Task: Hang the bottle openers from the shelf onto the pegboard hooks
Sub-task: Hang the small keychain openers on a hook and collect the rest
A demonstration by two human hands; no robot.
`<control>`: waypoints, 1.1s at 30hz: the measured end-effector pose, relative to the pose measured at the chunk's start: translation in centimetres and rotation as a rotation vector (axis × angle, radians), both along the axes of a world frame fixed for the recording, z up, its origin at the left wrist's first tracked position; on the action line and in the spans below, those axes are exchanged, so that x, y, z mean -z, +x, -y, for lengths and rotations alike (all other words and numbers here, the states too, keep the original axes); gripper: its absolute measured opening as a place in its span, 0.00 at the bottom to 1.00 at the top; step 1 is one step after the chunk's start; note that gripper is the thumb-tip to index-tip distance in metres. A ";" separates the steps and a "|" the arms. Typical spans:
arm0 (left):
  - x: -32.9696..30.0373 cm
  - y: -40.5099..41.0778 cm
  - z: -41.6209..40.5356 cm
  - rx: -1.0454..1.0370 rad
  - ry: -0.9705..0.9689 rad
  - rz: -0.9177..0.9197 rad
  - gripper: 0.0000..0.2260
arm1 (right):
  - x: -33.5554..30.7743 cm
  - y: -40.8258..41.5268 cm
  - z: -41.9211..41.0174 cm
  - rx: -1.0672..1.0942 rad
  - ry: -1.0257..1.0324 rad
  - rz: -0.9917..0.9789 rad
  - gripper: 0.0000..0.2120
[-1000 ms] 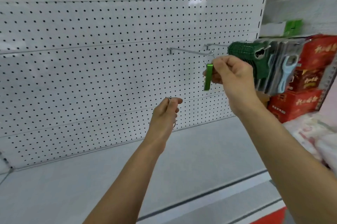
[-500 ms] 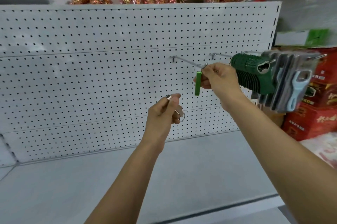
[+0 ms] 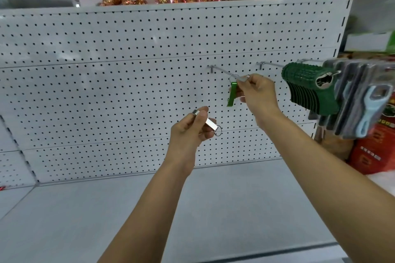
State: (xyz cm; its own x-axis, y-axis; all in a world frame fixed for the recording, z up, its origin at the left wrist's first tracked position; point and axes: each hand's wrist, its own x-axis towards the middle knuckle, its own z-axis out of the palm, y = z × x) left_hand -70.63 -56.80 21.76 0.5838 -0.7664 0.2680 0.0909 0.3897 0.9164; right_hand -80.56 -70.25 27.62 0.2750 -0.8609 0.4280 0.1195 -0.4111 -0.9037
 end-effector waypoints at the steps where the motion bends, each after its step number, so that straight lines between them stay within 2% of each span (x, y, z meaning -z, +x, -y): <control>1: 0.0 0.0 0.0 0.006 0.000 -0.011 0.12 | 0.5 -0.2 -0.2 0.026 0.005 0.020 0.05; 4: 0.2 -0.2 0.0 0.019 -0.007 -0.042 0.10 | 2.9 -1.1 -2.1 0.048 0.104 0.013 0.06; 7: 0.2 -0.9 0.1 0.016 -0.007 -0.064 0.08 | 5.3 -1.8 -4.7 -0.155 0.274 -0.163 0.17; 9: 0.2 -1.2 0.1 0.021 -0.012 -0.072 0.07 | 6.2 -2.1 -6.0 -0.294 0.312 -0.248 0.19; 15: 0.5 -1.9 0.0 0.045 -0.064 -0.143 0.12 | 5.9 -3.2 -6.5 -0.320 0.249 -0.068 0.08; 21: 0.5 -2.4 -0.6 0.151 -0.113 -0.296 0.08 | 4.6 -4.6 -6.2 -0.289 0.185 0.044 0.05; 28: -0.1 -3.7 -0.9 0.119 -0.033 0.012 0.05 | 1.9 -6.3 -5.8 -0.240 0.066 0.145 0.03; 33: -1.1 -4.6 -0.6 0.057 -0.017 0.149 0.04 | -0.5 -6.3 -5.4 -0.205 -0.027 0.126 0.05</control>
